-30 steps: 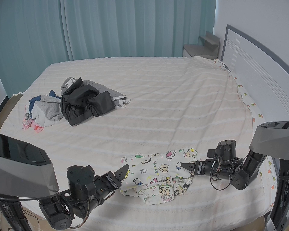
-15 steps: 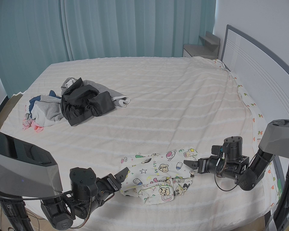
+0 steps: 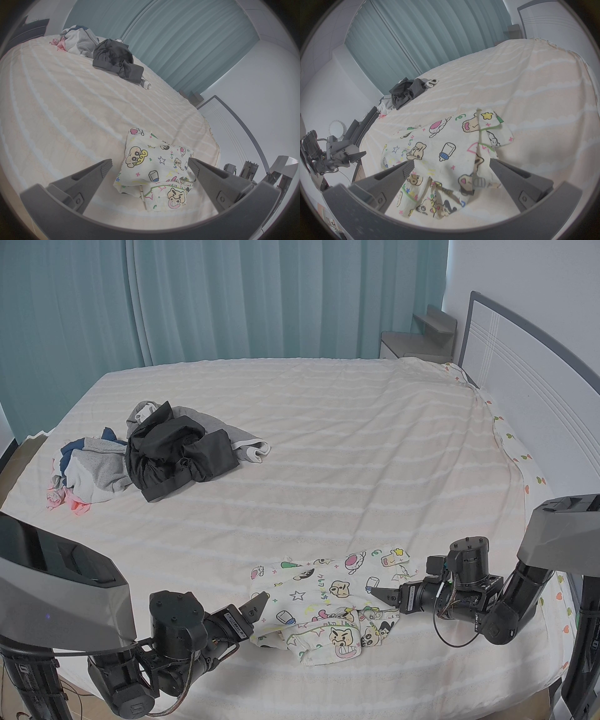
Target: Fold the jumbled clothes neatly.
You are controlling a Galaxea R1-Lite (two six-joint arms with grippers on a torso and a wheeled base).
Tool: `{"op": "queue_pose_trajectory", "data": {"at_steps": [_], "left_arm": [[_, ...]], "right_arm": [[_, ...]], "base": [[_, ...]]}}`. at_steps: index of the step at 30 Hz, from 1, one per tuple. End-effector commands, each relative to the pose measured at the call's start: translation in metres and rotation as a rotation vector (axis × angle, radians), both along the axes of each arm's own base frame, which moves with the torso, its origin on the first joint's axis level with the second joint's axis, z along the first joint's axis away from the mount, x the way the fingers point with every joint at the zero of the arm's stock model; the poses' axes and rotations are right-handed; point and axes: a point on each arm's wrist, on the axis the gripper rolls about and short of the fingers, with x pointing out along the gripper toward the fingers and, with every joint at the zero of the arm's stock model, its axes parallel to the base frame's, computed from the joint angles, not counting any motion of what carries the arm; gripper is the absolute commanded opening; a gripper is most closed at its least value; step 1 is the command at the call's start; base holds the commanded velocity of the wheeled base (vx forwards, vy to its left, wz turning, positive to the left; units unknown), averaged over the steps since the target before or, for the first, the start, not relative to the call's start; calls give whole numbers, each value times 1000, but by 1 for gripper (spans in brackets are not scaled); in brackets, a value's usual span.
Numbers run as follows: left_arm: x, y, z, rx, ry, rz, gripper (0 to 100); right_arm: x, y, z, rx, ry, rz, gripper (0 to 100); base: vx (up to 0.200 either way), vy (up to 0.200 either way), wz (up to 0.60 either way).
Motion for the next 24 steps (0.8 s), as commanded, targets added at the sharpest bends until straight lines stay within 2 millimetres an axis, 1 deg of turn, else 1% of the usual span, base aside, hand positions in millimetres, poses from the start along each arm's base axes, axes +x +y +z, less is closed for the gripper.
{"op": "queue_pose_trajectory", "data": {"at_steps": [1, 9, 13, 17, 18, 24], "left_arm": [[1, 1, -4, 8, 12, 4, 100], [2, 0, -6, 11, 15, 6, 100], [2, 0, -5, 8, 12, 6, 100], [2, 0, -5, 7, 10, 6, 100], [2, 0, -5, 8, 12, 6, 100], [2, 0, -5, 8, 12, 6, 100]], "right_arm": [[10, 4, -17, -10, 20, -2, 100], [7, 15, -18, -14, 23, 32, 100], [7, 16, -26, -21, 42, 34, 100], [7, 15, -27, -19, 39, 32, 100], [7, 15, -26, -18, 40, 32, 0], [7, 13, -23, -6, 39, 19, 0]], "base": [[0, 0, 0], [0, 0, 0], [0, 0, 0], [0, 0, 0], [0, 0, 0], [0, 0, 0]]}}
